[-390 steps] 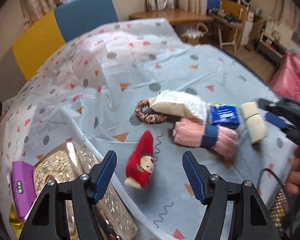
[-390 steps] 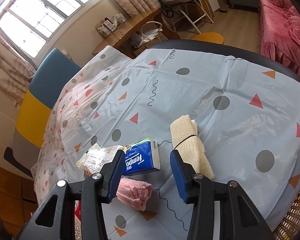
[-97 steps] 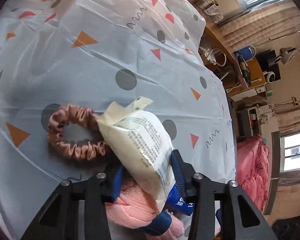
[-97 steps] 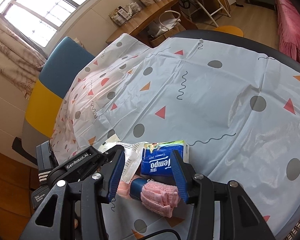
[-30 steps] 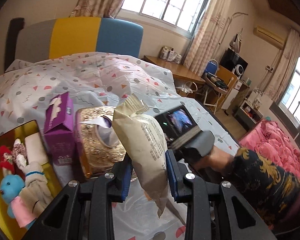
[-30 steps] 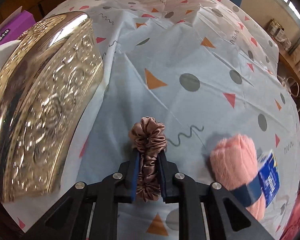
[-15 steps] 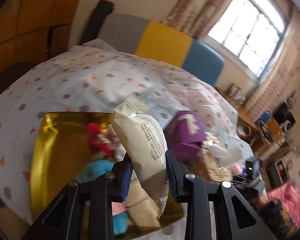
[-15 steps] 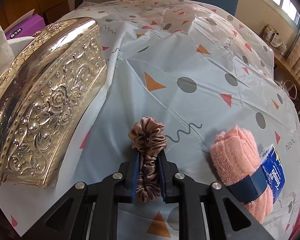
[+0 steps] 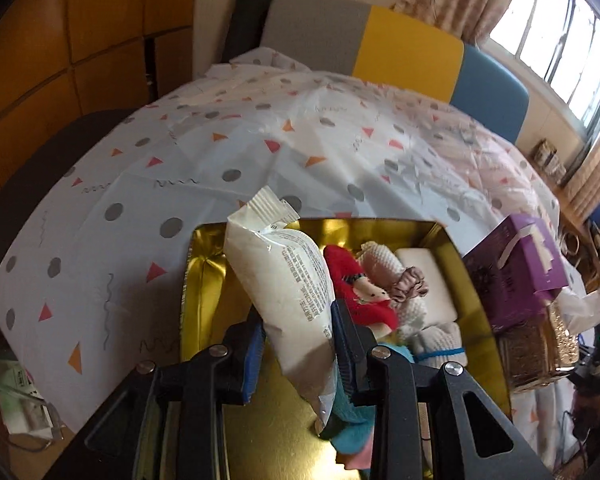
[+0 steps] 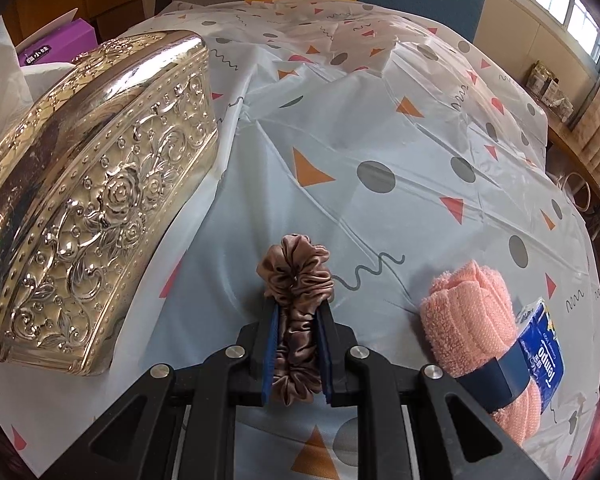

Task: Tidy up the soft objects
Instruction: 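Drop the white packet into the gold tray with the left gripper while the right holds the scrunchie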

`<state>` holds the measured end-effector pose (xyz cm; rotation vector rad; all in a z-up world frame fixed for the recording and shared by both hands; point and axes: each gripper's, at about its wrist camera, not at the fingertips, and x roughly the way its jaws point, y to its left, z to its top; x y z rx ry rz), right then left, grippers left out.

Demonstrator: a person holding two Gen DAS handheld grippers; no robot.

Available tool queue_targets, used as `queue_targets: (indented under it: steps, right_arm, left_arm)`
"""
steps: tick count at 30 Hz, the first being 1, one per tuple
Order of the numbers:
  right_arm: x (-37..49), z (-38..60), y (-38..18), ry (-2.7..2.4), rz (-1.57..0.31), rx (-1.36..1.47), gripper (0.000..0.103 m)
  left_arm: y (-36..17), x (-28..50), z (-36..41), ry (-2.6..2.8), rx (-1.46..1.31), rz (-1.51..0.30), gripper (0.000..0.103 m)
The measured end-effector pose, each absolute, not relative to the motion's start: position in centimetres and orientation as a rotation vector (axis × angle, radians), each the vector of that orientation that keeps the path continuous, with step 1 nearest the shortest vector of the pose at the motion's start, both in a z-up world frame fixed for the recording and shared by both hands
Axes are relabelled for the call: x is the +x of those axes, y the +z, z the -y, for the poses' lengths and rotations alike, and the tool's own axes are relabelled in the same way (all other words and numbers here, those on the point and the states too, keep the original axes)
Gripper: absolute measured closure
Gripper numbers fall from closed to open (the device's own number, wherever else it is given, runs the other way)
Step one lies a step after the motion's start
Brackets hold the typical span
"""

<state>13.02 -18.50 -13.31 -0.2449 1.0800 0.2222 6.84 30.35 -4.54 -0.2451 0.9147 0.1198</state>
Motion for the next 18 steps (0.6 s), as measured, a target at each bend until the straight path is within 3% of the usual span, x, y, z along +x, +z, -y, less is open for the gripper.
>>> queue_targets:
  steps: [4, 8, 11, 18]
  right_arm:
    - [13.1, 18.6, -13.1, 0.225, -1.08, -0.241, 0.085]
    - [13.1, 18.5, -13.2, 0.226, -1.08, -0.241, 0.085]
    - [13.2, 18.5, -13.2, 0.227, -1.081, -0.241, 0.085]
    - [13.5, 18.1, -13.2, 0.225, -1.084, -0.258, 0.085]
  left_arm:
    - [-6.7, 9.6, -29.6, 0.096, -0.225, -0.98, 0.068]
    - [-6.9, 10.5, -29.1, 0.16, -0.217, -0.958, 0.049]
    - [-6.1, 9.7, -29.7, 0.222, -0.257, -0.909, 0.042]
    - [-4.2, 5.7, -30.1, 0.368, -0.249, -0.831, 0.042]
